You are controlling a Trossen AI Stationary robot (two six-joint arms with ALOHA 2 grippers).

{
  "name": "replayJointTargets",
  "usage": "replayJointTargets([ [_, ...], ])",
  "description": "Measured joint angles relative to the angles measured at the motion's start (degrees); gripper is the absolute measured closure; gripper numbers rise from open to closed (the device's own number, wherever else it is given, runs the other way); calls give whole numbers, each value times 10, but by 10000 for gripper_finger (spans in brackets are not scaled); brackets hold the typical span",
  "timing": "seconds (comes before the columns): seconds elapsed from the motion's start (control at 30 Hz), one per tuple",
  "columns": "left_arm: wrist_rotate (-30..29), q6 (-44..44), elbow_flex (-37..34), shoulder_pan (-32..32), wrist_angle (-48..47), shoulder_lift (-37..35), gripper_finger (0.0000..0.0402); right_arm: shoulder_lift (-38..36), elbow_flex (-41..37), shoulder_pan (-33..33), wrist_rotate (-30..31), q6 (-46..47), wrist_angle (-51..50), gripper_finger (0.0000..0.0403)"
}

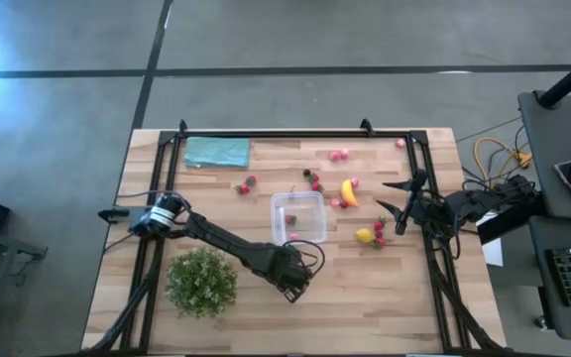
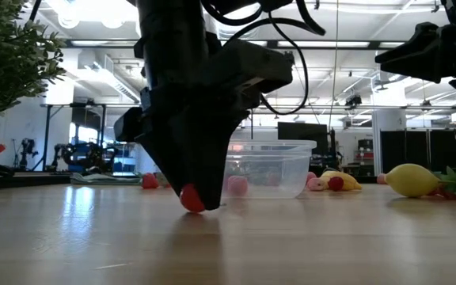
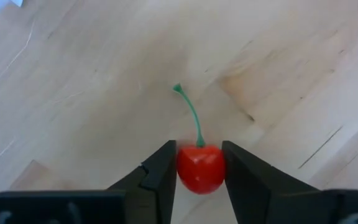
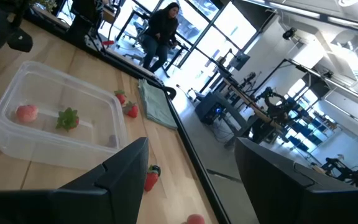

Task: Pick and placing Produce into tupperware
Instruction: Put the cherry into the transparent container

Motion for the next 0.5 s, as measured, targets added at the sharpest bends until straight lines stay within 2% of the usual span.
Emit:
replayJointTargets([
  [0.33,11,0,16,1,-5,-22,299,0,0,0,0,0,0,170],
  [0.5,-38,39,30,2,4,-77,300,0,0,0,0,0,0,170],
])
